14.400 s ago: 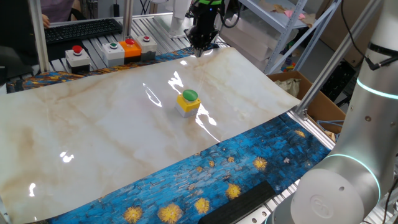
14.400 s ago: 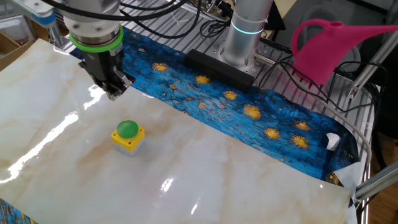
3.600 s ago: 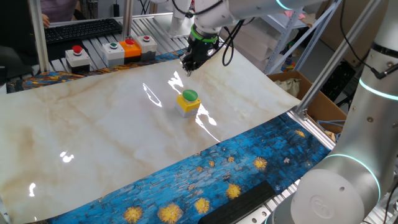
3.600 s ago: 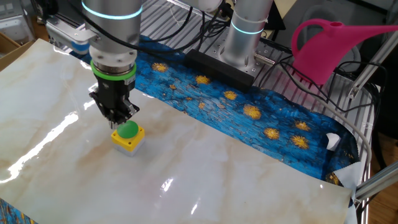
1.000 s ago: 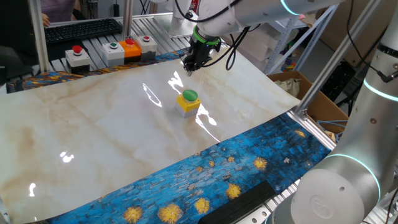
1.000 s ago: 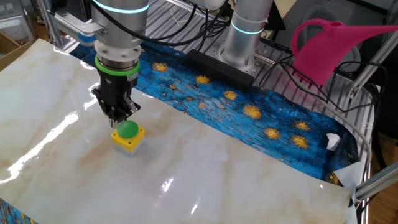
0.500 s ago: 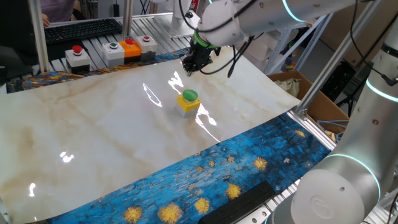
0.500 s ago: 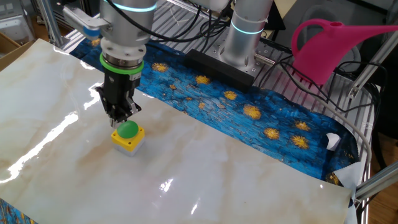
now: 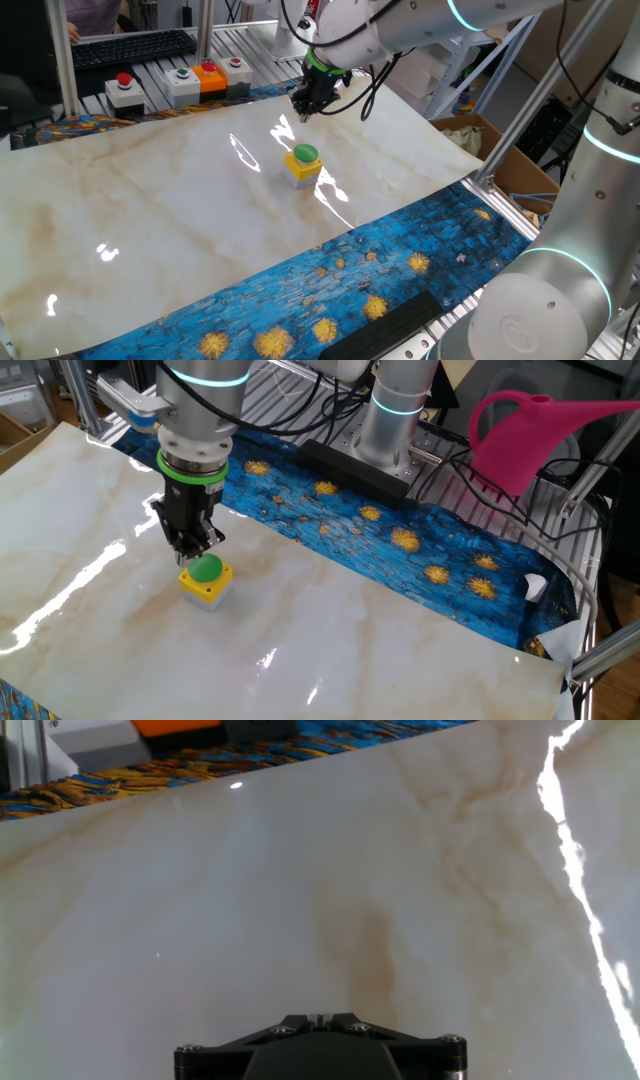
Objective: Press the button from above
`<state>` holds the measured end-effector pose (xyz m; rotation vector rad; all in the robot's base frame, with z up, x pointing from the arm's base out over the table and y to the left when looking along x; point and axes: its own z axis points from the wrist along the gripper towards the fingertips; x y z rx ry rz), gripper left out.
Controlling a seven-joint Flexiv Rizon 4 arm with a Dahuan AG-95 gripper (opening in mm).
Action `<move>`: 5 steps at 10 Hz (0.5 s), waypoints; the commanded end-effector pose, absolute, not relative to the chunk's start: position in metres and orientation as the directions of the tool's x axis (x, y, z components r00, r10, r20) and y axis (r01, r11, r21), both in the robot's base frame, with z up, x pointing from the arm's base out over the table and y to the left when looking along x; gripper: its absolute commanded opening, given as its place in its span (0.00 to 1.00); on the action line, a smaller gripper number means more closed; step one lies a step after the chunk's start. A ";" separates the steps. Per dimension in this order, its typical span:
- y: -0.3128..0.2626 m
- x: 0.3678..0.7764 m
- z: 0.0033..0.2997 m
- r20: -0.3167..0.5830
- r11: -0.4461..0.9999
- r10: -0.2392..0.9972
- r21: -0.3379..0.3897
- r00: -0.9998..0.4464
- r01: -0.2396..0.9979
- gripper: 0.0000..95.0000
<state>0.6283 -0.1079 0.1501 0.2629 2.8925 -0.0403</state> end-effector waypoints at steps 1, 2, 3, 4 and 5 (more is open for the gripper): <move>-0.108 0.627 0.150 -0.241 0.982 0.179 -0.009 -0.954 0.187 0.00; -0.108 0.627 0.150 -0.241 0.983 0.177 -0.009 -0.954 0.185 0.00; -0.108 0.627 0.150 -0.240 0.983 0.174 -0.009 -0.955 0.181 0.00; -0.108 0.626 0.150 -0.238 0.984 0.171 -0.001 -0.956 0.176 0.00; -0.109 0.626 0.149 -0.237 0.985 0.170 0.005 -0.957 0.174 0.00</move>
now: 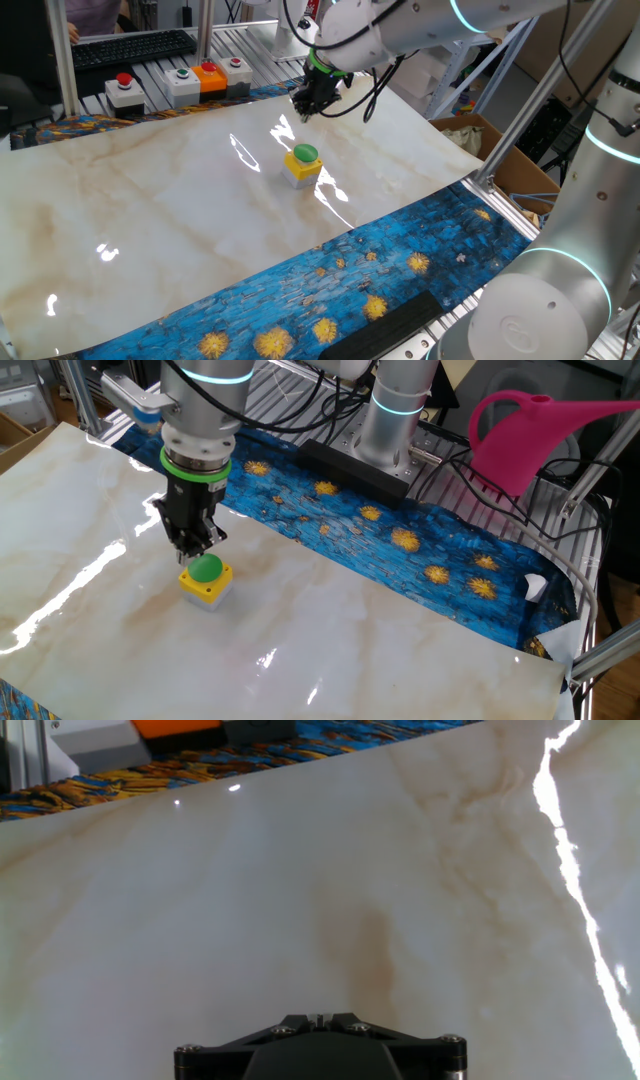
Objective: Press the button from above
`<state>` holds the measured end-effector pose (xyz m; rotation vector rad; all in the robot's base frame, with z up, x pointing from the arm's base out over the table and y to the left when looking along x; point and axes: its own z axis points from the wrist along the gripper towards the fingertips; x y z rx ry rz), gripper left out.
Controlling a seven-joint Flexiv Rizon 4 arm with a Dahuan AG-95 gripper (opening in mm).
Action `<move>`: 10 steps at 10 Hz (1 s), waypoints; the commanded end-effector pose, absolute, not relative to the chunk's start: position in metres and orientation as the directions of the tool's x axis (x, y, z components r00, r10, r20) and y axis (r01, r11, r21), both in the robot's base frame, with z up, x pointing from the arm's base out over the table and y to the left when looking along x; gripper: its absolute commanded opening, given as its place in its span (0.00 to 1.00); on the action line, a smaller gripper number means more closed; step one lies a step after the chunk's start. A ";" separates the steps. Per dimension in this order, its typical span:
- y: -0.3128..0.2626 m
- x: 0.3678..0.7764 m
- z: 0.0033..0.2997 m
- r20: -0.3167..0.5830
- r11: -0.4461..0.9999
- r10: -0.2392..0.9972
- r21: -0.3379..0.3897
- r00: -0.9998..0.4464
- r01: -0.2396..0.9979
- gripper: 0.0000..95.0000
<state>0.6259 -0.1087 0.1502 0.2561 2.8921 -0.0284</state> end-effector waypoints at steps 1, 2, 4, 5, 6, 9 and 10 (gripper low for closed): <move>-0.112 0.623 0.147 -0.233 0.991 0.128 -0.003 -0.964 0.132 0.00; -0.115 0.618 0.142 -0.235 0.991 0.130 0.004 -0.963 0.133 0.00; -0.118 0.610 0.136 -0.240 0.991 0.136 0.011 -0.961 0.137 0.00; -0.119 0.608 0.134 -0.239 0.990 0.141 0.014 -0.961 0.141 0.00; -0.120 0.606 0.134 -0.234 0.989 0.147 0.015 -0.961 0.147 0.00; -0.120 0.603 0.143 -0.193 0.984 0.180 0.040 -0.964 0.176 0.00; -0.117 0.600 0.143 -0.188 0.981 0.192 0.043 -0.963 0.187 0.00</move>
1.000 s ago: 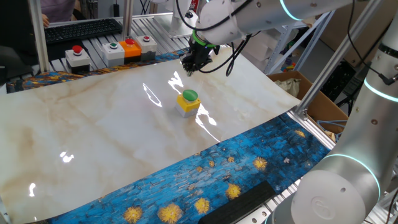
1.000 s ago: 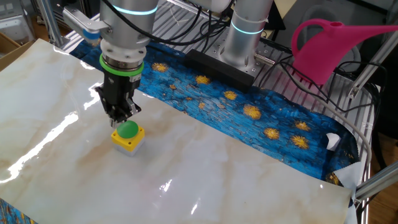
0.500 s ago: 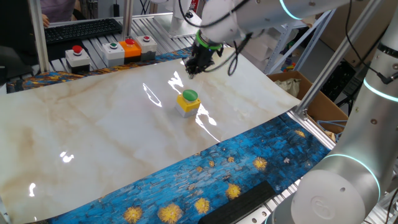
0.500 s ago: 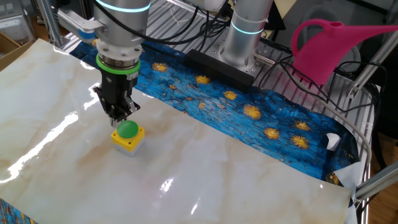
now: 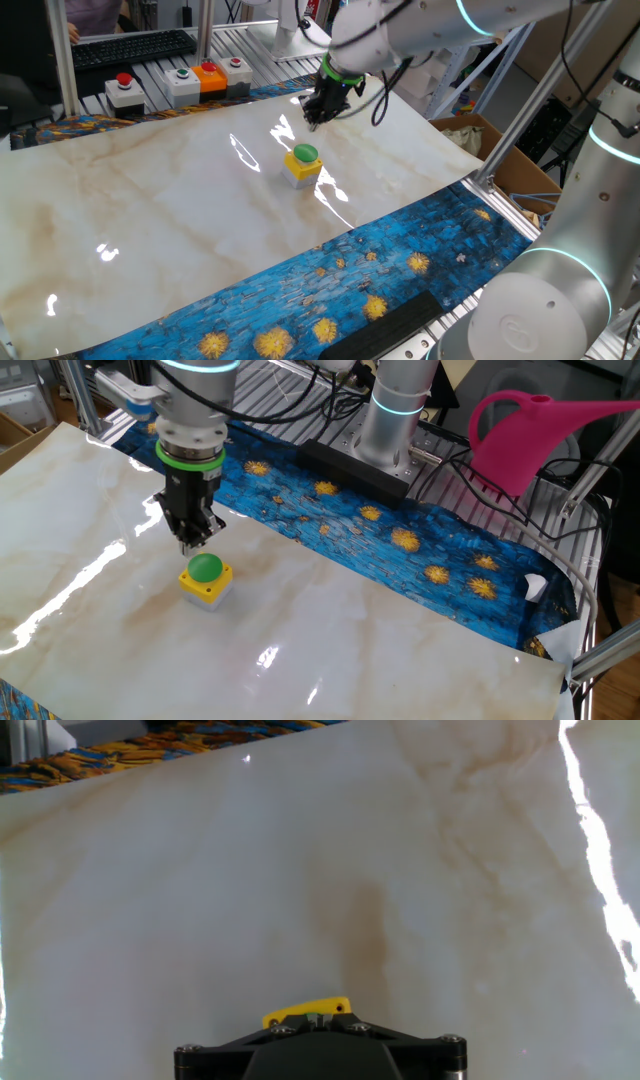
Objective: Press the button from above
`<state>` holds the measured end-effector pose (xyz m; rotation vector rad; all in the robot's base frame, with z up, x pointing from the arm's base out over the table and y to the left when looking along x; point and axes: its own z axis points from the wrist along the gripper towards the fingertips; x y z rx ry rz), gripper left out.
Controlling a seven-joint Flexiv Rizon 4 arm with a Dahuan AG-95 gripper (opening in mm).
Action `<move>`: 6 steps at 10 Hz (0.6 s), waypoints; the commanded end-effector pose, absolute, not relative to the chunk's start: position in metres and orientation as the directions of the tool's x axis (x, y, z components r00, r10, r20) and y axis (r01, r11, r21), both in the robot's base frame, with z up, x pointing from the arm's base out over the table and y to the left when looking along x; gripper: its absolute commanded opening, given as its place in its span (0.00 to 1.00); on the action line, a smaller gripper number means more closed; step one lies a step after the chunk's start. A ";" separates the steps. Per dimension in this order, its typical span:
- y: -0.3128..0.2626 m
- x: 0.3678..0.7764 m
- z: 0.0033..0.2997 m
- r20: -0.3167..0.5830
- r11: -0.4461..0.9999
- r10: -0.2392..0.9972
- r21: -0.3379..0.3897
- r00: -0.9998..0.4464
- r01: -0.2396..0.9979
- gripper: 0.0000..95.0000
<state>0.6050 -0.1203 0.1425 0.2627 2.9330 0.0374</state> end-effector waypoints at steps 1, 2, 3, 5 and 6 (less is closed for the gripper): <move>-0.110 0.594 0.143 -0.188 0.977 0.214 0.046 -0.959 0.209 0.00; -0.104 0.588 0.143 -0.189 0.973 0.232 0.050 -0.954 0.227 0.00; -0.098 0.580 0.143 -0.192 0.972 0.234 0.048 -0.953 0.229 0.00; -0.098 0.581 0.143 -0.197 0.979 0.204 0.043 -0.959 0.199 0.00; -0.098 0.581 0.143 -0.201 0.985 0.173 0.031 -0.964 0.170 0.00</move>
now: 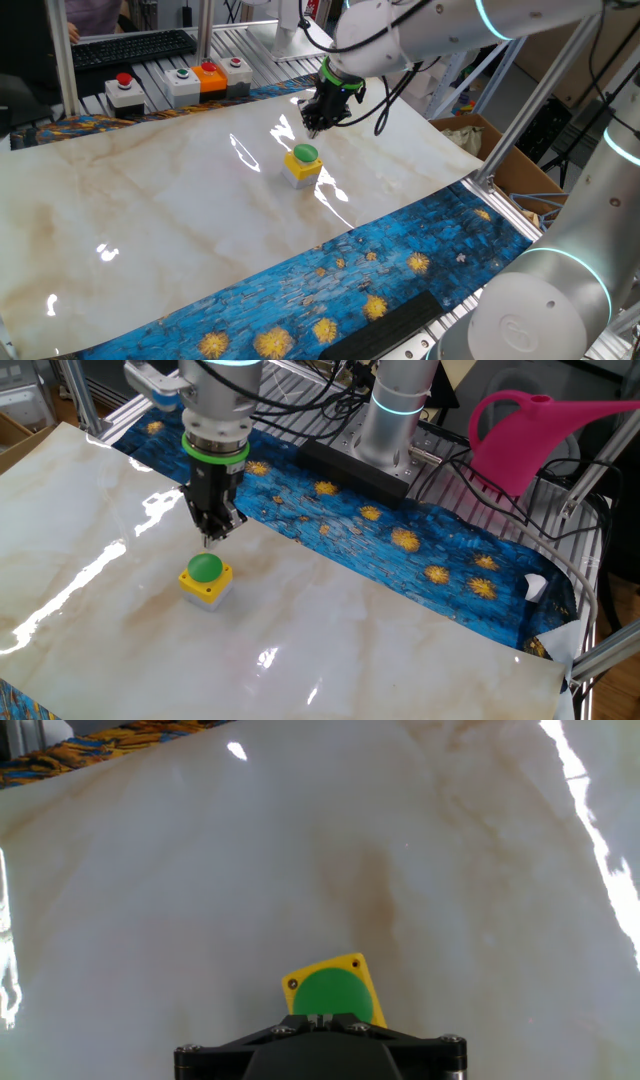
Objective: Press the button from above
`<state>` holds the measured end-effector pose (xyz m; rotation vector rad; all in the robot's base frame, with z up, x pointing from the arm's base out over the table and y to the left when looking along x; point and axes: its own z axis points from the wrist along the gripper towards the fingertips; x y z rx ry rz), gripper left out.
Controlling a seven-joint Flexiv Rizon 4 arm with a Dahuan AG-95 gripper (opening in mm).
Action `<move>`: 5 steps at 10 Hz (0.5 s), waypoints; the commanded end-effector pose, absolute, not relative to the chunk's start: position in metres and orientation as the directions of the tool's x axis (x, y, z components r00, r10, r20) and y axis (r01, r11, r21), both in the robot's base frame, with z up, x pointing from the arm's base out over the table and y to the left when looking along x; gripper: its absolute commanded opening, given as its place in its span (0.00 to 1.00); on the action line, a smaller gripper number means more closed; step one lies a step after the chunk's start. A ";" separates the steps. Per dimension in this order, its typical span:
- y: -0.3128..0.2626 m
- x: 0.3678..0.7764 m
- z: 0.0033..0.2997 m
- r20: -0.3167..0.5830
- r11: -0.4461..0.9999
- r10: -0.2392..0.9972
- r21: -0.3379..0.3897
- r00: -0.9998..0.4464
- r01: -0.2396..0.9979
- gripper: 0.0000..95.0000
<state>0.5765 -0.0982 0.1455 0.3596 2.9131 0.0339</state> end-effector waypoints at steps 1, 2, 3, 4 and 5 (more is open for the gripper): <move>-0.098 0.581 0.143 -0.207 0.987 0.161 0.023 -0.965 0.160 0.00; -0.098 0.581 0.142 -0.216 0.990 0.144 0.019 -0.966 0.143 0.00; -0.099 0.583 0.140 -0.230 0.991 0.134 0.014 -0.964 0.134 0.00; -0.100 0.584 0.139 -0.237 0.991 0.129 0.012 -0.963 0.130 0.00; -0.103 0.586 0.136 -0.237 0.994 0.112 0.008 -0.965 0.113 0.00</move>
